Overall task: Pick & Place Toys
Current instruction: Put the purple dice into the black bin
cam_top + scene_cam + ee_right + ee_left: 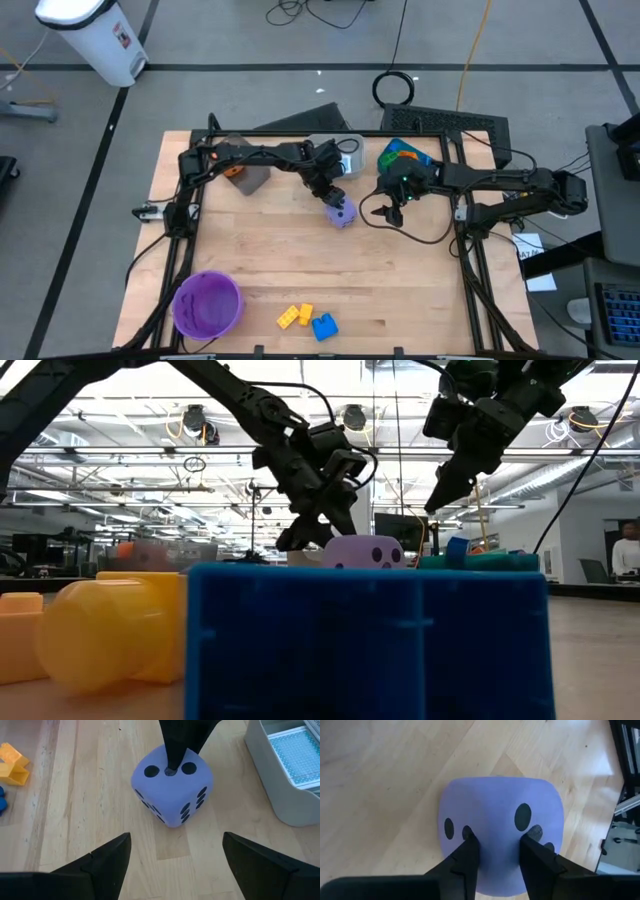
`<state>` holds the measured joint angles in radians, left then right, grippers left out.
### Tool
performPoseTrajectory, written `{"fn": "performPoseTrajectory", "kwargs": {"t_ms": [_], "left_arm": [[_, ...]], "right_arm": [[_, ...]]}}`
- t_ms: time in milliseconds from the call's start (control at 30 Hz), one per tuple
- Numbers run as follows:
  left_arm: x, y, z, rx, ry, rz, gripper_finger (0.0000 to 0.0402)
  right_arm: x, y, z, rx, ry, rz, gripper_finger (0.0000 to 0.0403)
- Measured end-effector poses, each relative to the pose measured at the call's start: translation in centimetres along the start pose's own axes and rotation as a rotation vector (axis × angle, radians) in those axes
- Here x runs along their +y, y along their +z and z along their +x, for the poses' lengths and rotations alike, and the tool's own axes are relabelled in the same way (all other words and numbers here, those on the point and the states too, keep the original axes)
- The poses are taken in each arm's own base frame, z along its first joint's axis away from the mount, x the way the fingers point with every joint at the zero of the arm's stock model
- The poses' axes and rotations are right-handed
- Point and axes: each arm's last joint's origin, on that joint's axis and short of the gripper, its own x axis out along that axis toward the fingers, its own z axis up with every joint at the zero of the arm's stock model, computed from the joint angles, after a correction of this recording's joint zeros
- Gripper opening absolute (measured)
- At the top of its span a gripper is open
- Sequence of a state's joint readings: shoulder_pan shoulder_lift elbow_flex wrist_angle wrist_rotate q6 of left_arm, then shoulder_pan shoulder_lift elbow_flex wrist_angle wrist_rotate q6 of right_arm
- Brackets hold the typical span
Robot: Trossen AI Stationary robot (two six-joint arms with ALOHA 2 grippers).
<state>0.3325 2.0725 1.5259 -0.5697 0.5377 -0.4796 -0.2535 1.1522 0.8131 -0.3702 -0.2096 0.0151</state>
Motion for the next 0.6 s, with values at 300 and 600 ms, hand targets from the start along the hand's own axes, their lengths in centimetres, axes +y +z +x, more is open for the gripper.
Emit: {"fn": "performPoseTrajectory", "kwargs": {"t_ms": [300, 600], "left_arm": [[-1.9, 0.8, -2.2, -0.065, 0.018, 0.038, 0.0076], [-3.2, 0.0, -4.1, -0.060, 0.040, 0.053, 0.0029]], "right_arm": [[0.0, 0.0, 0.0, 0.000, 0.000, 0.026, 0.0304], [0.0, 0.0, 0.0, -0.002, 0.000, 0.030, 0.0304]]}}
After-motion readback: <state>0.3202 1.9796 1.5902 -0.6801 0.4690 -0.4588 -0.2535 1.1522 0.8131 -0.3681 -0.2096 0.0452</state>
